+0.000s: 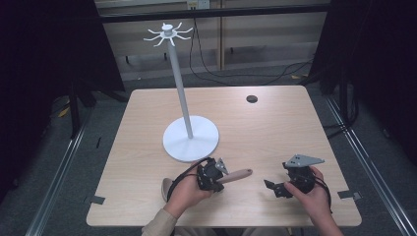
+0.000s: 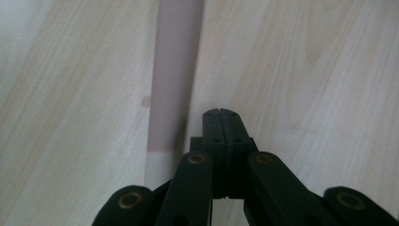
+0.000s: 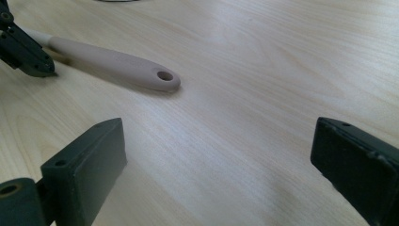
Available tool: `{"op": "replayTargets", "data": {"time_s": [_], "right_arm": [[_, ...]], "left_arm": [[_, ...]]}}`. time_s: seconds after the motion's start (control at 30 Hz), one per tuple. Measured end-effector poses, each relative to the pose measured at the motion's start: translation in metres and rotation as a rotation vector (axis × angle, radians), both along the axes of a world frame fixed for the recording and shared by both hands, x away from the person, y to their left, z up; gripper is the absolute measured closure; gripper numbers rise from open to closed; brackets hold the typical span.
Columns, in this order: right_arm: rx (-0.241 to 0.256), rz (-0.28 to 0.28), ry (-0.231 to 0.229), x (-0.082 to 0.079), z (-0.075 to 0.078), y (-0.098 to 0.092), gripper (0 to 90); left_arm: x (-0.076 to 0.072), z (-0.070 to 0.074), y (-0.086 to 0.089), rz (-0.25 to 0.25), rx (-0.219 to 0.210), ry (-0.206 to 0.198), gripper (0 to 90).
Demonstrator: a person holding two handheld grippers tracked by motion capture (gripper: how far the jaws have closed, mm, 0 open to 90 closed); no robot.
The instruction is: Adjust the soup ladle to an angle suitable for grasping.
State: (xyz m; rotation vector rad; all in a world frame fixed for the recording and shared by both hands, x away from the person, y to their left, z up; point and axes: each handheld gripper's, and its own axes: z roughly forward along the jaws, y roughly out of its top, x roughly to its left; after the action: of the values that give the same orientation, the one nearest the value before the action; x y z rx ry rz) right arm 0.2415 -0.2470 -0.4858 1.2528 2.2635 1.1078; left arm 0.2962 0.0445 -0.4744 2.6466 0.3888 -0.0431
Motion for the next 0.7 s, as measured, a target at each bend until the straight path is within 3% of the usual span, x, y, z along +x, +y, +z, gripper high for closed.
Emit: {"op": "replayTargets", "data": {"time_s": [0.23, 0.4, 0.5, 0.53, 0.57, 0.6, 0.7], "right_arm": [[0.003, -0.005, 0.002, 0.000, 0.000, 0.000, 3.3], [0.002, -0.016, 0.007, 0.000, -0.001, 0.000, 3.3], [0.004, -0.017, 0.008, 0.000, -0.001, 0.001, 3.3], [0.002, -0.012, 0.006, 0.000, -0.001, 0.001, 3.3], [0.002, -0.011, 0.006, 0.000, -0.001, 0.001, 3.3], [0.003, -0.012, 0.006, 0.000, -0.001, 0.001, 3.3], [0.007, -0.015, 0.006, 0.000, -0.001, 0.000, 3.3]], "left_arm": [[0.004, 0.000, -0.001, 0.064, 0.013, -0.020, 90.0], [0.009, 0.001, -0.002, 0.080, 0.035, -0.043, 90.0], [0.012, 0.000, -0.004, 0.118, 0.025, -0.036, 90.0], [0.014, 0.001, -0.003, 0.120, 0.040, -0.039, 90.0], [0.015, 0.001, -0.004, 0.137, 0.044, -0.059, 90.0], [0.017, 0.000, -0.004, 0.168, 0.034, -0.058, 90.0], [0.023, 0.000, -0.002, 0.186, 0.030, -0.023, 90.0]]}}
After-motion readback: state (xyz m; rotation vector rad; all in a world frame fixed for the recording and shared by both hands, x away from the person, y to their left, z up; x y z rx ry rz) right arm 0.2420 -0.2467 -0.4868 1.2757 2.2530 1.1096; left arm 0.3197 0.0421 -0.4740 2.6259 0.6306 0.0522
